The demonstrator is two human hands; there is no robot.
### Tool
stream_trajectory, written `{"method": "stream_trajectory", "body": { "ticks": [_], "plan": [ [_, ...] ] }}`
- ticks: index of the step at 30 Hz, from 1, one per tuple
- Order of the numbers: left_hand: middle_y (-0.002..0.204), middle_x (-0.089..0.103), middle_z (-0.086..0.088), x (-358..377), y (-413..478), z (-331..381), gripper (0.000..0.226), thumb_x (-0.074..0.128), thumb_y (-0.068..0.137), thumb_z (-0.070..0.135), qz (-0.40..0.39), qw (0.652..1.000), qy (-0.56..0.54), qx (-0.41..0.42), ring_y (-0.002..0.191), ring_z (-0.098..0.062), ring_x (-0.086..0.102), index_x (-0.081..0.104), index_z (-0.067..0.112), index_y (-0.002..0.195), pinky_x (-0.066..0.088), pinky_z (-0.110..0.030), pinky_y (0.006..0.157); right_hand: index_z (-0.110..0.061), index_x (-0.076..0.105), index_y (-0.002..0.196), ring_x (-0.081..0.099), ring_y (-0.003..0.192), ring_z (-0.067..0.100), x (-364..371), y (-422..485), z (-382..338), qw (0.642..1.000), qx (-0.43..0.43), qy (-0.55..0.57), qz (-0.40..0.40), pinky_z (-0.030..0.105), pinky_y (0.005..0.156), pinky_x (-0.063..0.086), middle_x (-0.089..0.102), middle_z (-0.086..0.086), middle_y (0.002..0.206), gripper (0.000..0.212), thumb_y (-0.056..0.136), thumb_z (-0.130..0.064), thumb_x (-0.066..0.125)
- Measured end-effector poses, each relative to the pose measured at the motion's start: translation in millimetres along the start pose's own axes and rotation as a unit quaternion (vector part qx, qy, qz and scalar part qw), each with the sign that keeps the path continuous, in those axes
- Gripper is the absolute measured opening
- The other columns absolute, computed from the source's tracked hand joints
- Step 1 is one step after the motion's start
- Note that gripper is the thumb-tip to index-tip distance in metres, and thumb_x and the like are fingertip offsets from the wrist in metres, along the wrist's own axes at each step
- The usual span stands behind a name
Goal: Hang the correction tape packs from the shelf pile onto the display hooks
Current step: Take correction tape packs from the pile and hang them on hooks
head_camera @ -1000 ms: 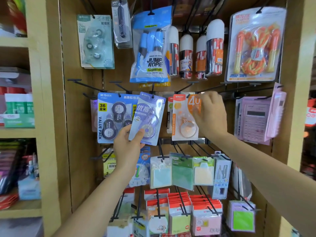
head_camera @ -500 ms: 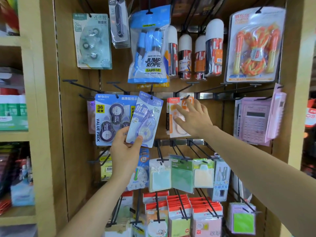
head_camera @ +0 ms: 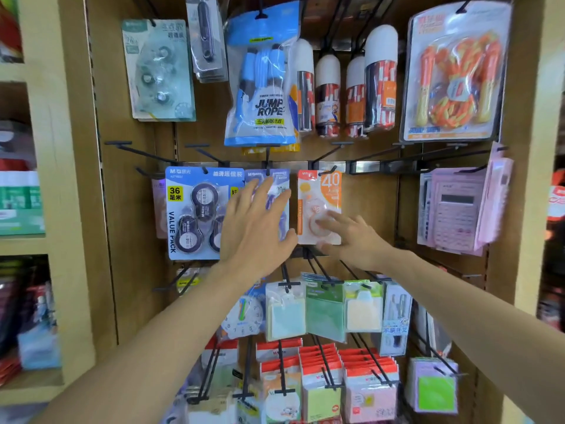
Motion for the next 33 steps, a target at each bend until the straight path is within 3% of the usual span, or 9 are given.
{"method": "stream_trajectory", "body": {
  "ticks": [3, 5, 8, 10, 13, 19, 24, 28, 33],
  "plan": [
    [0.164, 0.028, -0.013, 19.0, 13.4, -0.4, 0.076, 0.039, 0.085, 0.056, -0.054, 0.996, 0.072, 0.002, 0.151, -0.035, 0.022, 0.04, 0.022, 0.153, 0.018, -0.051, 0.121, -0.042, 0.047, 0.14, 0.047, 0.129, 0.026, 23.6, -17.0, 5.8, 0.997, -0.021, 0.063, -0.049, 0.049, 0.104, 0.042, 0.044, -0.009, 0.151, 0.072, 0.082, -0.084, 0.036],
    [0.167, 0.018, -0.014, 30.8, 18.8, -0.5, 0.079, 0.04, 0.09, 0.059, -0.087, 0.989, 0.121, 0.008, 0.154, -0.034, 0.013, 0.027, 0.021, 0.158, 0.009, -0.052, 0.124, -0.035, 0.062, 0.122, 0.057, 0.114, 0.014, 29.4, -25.9, 3.4, 0.992, -0.04, 0.112, -0.049, 0.037, 0.094, 0.046, 0.062, -0.011, 0.127, 0.061, 0.084, -0.078, 0.042],
    [0.168, 0.01, -0.015, 43.4, 24.7, -2.4, 0.082, 0.04, 0.093, 0.062, -0.111, 0.977, 0.182, 0.016, 0.155, -0.034, 0.007, 0.021, 0.02, 0.16, 0.002, -0.054, 0.124, -0.037, 0.063, 0.097, 0.058, 0.092, 0.008, 31.1, -35.3, 0.8, 0.99, -0.031, 0.134, -0.037, 0.035, 0.081, 0.047, 0.063, -0.019, 0.095, 0.041, 0.088, -0.071, 0.043],
    [0.168, 0.012, -0.015, 51.7, 29.3, -5.3, 0.082, 0.04, 0.092, 0.062, -0.121, 0.968, 0.221, 0.024, 0.155, -0.035, 0.009, 0.024, 0.018, 0.159, 0.002, -0.056, 0.123, -0.047, 0.064, 0.104, 0.059, 0.099, 0.008, 33.2, -39.0, 1.8, 0.99, -0.009, 0.131, -0.057, 0.038, 0.09, 0.049, 0.065, -0.023, 0.103, 0.046, 0.084, -0.078, 0.037],
    [0.168, 0.01, -0.017, 63.6, 38.3, -7.4, 0.082, 0.037, 0.093, 0.064, -0.15, 0.948, 0.279, 0.035, 0.153, -0.04, 0.011, 0.02, 0.02, 0.16, 0.002, -0.06, 0.121, -0.043, 0.061, 0.128, 0.058, 0.121, 0.015, 36.1, -42.9, 3.1, 0.993, 0.005, 0.101, -0.061, 0.037, 0.099, 0.047, 0.064, -0.015, 0.132, 0.068, 0.083, -0.082, 0.029],
    [0.168, 0.004, -0.017, 78.3, 53.6, -7.5, 0.078, 0.03, 0.095, 0.065, -0.208, 0.917, 0.339, 0.033, 0.152, -0.043, 0.012, 0.021, 0.02, 0.158, 0.004, -0.064, 0.119, -0.04, 0.059, 0.133, 0.055, 0.125, 0.019, 34.2, -45.7, -0.7, 0.994, 0.003, 0.09, -0.057, 0.036, 0.096, 0.043, 0.058, -0.015, 0.139, 0.053, 0.095, -0.068, 0.034],
    [0.163, 0.027, -0.016, 72.6, 58.1, -4.5, 0.072, 0.038, 0.091, 0.065, -0.208, 0.941, 0.266, 0.032, 0.142, -0.039, 0.036, 0.042, 0.022, 0.148, 0.021, -0.054, 0.116, -0.043, 0.059, 0.132, 0.058, 0.121, 0.018, 36.3, -47.1, 1.5, 0.993, 0.01, 0.097, -0.063, 0.037, 0.094, 0.046, 0.061, -0.015, 0.136, 0.061, 0.091, -0.076, 0.029],
    [0.123, 0.068, -0.006, 47.6, 42.6, -1.0, 0.057, 0.044, 0.083, 0.056, -0.148, 0.981, 0.115, 0.053, 0.112, -0.031, 0.061, 0.066, 0.023, 0.125, 0.041, -0.042, 0.098, -0.044, 0.061, 0.129, 0.058, 0.118, 0.018, 34.0, -48.5, -1.7, 0.993, 0.008, 0.099, -0.062, 0.035, 0.089, 0.046, 0.063, -0.012, 0.133, 0.054, 0.093, -0.072, 0.032],
    [0.092, 0.075, -0.002, 10.5, -10.3, 8.4, 0.043, 0.048, 0.081, 0.048, -0.115, 0.988, 0.004, 0.105, 0.088, -0.03, 0.065, 0.075, 0.026, 0.106, 0.042, -0.039, 0.087, -0.044, 0.061, 0.128, 0.059, 0.113, 0.019, 29.8, -50.6, -4.2, 0.993, 0.012, 0.096, -0.06, 0.032, 0.082, 0.043, 0.068, -0.008, 0.123, 0.05, 0.095, -0.07, 0.034]
  ]
}}
Point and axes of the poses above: each hand's wrist, its own y-axis towards the middle knuckle, its own x-axis out of the palm, z = x × y, the point moved 5 cm from there along y, towards the middle knuckle
